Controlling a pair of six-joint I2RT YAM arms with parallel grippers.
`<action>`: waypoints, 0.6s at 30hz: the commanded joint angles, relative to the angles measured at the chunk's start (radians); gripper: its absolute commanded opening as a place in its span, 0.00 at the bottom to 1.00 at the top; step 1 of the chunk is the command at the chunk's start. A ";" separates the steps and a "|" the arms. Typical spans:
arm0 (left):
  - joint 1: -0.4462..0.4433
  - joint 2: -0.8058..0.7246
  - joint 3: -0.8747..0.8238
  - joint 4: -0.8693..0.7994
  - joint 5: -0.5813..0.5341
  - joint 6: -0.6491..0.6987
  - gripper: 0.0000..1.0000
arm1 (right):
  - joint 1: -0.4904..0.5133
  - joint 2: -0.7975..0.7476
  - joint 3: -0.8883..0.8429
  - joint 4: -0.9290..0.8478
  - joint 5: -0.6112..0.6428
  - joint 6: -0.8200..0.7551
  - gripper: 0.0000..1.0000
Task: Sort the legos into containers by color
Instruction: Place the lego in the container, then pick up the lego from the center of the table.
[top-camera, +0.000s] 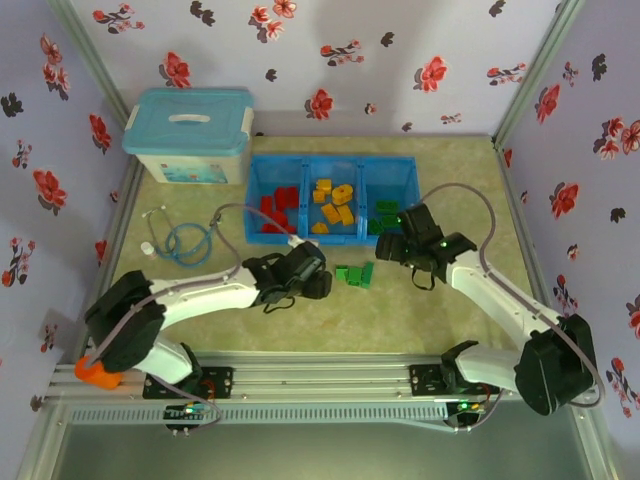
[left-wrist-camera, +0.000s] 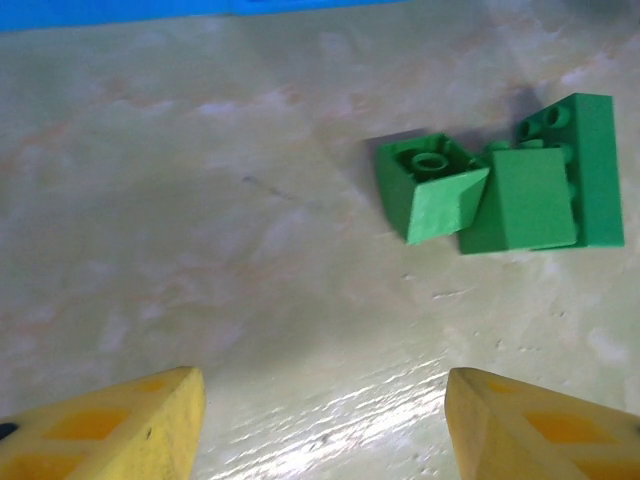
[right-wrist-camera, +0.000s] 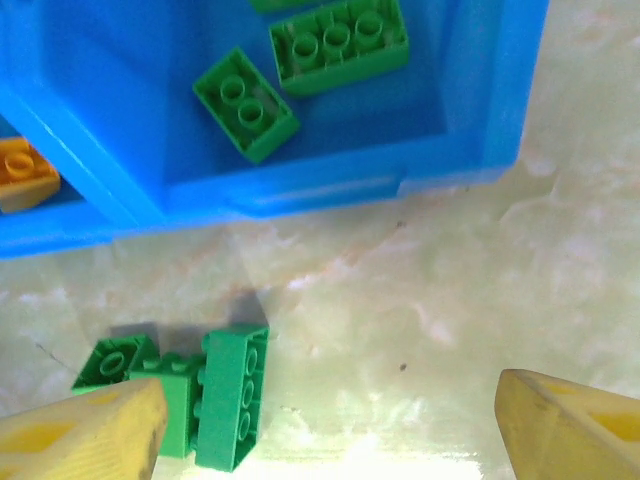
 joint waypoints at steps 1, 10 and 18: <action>-0.008 0.076 0.067 0.013 0.042 0.027 0.65 | 0.020 -0.036 -0.058 0.052 -0.019 0.059 0.85; -0.008 0.227 0.176 0.018 0.064 0.027 0.63 | 0.032 -0.144 -0.162 0.071 -0.014 0.099 0.84; -0.006 0.323 0.260 -0.020 0.068 0.051 0.61 | 0.032 -0.214 -0.192 0.073 -0.010 0.117 0.84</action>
